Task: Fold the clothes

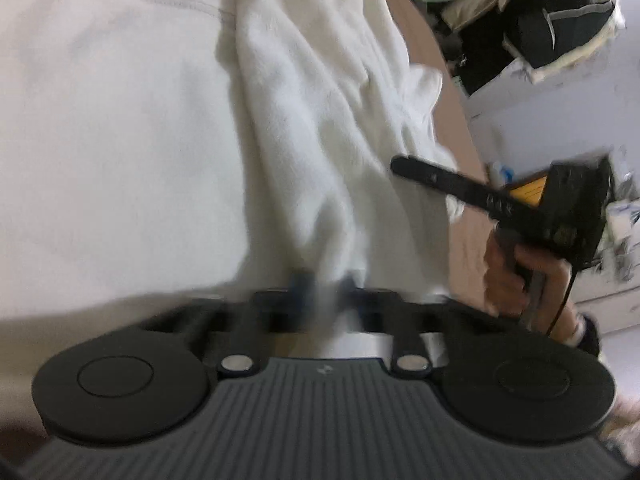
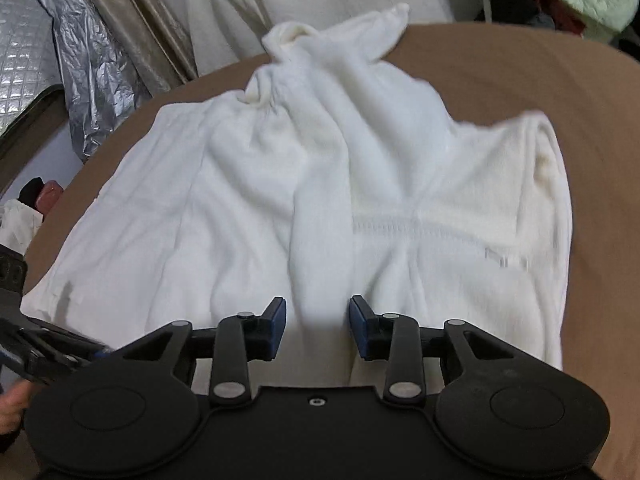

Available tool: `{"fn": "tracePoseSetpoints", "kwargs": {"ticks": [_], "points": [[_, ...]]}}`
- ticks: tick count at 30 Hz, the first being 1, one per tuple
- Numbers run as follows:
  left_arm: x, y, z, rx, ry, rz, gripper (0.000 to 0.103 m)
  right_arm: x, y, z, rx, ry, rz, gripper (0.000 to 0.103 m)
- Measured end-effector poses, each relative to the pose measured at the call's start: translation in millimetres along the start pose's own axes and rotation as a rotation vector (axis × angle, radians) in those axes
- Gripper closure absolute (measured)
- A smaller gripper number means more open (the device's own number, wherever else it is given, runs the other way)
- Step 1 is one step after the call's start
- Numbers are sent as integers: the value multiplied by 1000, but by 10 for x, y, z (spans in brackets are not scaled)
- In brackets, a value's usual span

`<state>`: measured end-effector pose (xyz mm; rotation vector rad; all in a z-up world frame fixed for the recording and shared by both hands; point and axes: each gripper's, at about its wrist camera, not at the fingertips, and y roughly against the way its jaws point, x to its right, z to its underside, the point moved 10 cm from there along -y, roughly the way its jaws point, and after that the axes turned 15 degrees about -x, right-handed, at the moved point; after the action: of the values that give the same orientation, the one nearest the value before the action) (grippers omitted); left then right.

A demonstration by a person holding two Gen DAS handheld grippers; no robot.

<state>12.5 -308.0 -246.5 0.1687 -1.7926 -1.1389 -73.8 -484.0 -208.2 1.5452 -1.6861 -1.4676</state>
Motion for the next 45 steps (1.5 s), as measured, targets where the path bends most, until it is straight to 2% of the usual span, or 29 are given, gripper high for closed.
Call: {"fn": "tracePoseSetpoints", "kwargs": {"ticks": [2, 3, 6, 8, 9, 13, 16, 18, 19, 20, 21, 22, 23, 24, 27, 29, 31, 32, 35, 37, 39, 40, 41, 43, 44, 45], "points": [[-66, 54, 183, 12, -36, -119, 91, 51, -7, 74, -10, -21, -12, 63], [-92, 77, 287, 12, -22, -103, 91, 71, -10, 136, -14, -27, -17, 63], [-196, 122, 541, 11, 85, 41, 91, 51, -22, 304, -38, -8, -39, 63], [-227, 143, 496, 14, 124, 86, 90, 29, -30, 415, -56, 8, -54, 62], [-236, 155, 455, 16, 139, 105, 89, 5, -25, 487, -67, -1, -93, 62], [-208, 138, 354, 39, 99, 78, 84, -140, -2, 847, -139, -61, -289, 62], [-145, 103, 334, 37, 73, 97, 67, -194, 10, 1138, -171, -54, -329, 61], [-114, 20, 291, 52, 84, 132, 39, -166, -1, 1252, -159, -55, -331, 61], [-64, -48, 264, 50, 82, 148, 35, -142, -23, 1275, -150, -61, -336, 62], [4, -106, 254, 35, 59, 144, 36, -130, -52, 1281, -142, -70, -340, 64], [70, -134, 257, 23, 27, 119, 43, -136, -75, 1272, -137, -79, -344, 63], [135, -153, 259, 14, -4, 87, 55, -175, -73, 1256, -129, -76, -350, 69], [163, -135, 297, 4, -13, 77, 83, -259, -42, 1242, -118, -53, -367, 85], [165, -94, 361, -6, -5, 82, 87, -359, 4, 1253, -114, -25, -399, 88], [146, 16, 561, -35, 13, 75, 88, -714, 163, 1420, -152, 120, -483, 90], [56, 2, 693, -55, 15, 4, 88, -857, 153, 1655, -214, 251, -407, 90], [-23, -117, 730, -90, 32, -52, 88, -807, 21, 1810, -255, 273, -317, 91], [-11, -135, 725, -97, 26, -60, 86, -743, -51, 1867, -275, 253, -305, 92], [53, -115, 735, -106, -17, -95, 87, -680, -88, 1873, -278, 180, -359, 92], [58, -95, 777, -117, -46, -110, 86, -710, -48, 1875, -297, 219, -342, 92], [52, -26, 790, -127, -56, -94, 86, -725, 17, 1838, -315, 282, -299, 92], [110, -12, 729, -122, -63, -80, 84, -685, 81, 1809, -309, 299, -281, 91], [159, 38, 680, -105, -78, -77, 80, -638, 179, 1733, -273, 305, -259, 86], [211, 368, 639, -17, -123, -77, 64, -530, 412, 1502, -172, 307, -208, 79], [246, 530, 594, 29, -139, -66, 55, -472, 505, 1351, -121, 304, -178, 68], [277, 669, 515, 73, -142, -47, 50, -441, 563, 1195, -77, 305, -143, 63]]}}
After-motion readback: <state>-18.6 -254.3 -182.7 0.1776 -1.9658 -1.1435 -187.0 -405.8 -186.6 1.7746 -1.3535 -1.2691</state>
